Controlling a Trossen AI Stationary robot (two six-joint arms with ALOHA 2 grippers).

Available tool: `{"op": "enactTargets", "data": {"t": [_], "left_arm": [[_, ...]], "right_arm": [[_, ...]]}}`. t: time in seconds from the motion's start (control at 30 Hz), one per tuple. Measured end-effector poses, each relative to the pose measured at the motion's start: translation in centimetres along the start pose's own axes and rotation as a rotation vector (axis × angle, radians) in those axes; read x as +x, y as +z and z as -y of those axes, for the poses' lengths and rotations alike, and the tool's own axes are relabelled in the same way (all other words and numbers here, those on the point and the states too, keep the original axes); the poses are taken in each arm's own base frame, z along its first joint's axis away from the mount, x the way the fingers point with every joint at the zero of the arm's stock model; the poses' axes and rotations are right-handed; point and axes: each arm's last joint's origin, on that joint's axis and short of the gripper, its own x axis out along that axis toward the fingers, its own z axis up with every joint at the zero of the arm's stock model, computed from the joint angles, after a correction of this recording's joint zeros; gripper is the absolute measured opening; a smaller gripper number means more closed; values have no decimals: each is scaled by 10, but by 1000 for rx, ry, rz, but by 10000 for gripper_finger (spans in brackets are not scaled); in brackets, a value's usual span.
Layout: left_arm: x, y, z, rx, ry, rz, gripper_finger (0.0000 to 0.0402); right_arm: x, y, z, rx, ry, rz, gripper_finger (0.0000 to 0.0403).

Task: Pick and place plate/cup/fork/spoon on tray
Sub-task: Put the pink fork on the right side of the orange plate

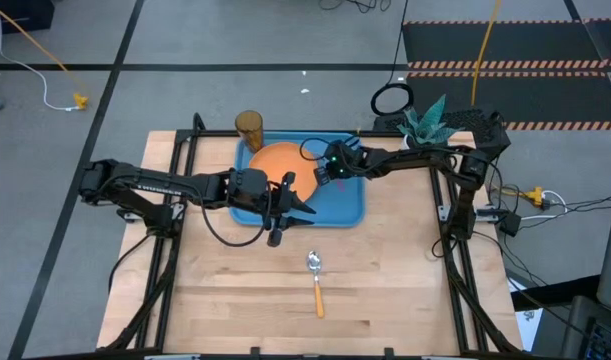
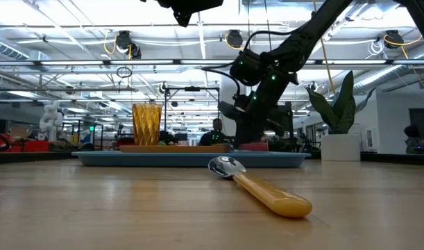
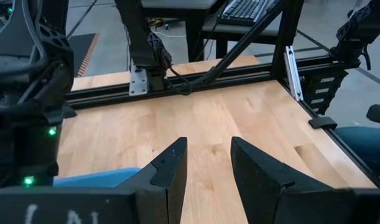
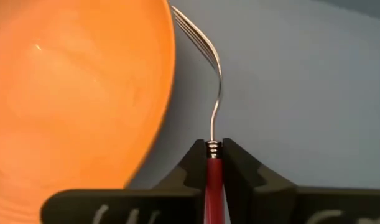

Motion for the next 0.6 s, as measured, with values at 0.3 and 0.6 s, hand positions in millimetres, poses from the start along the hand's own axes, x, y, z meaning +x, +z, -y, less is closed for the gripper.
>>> {"op": "enactTargets", "data": {"t": [0.3,0.6], "left_arm": [[0,0,0,-8,-1,-3,127],[-6,2,1,-9,-1,-5,127]], "right_arm": [[-27,7,-6,86,-27,101,13],[-33,-56,-16,313,77,328,14]]}}
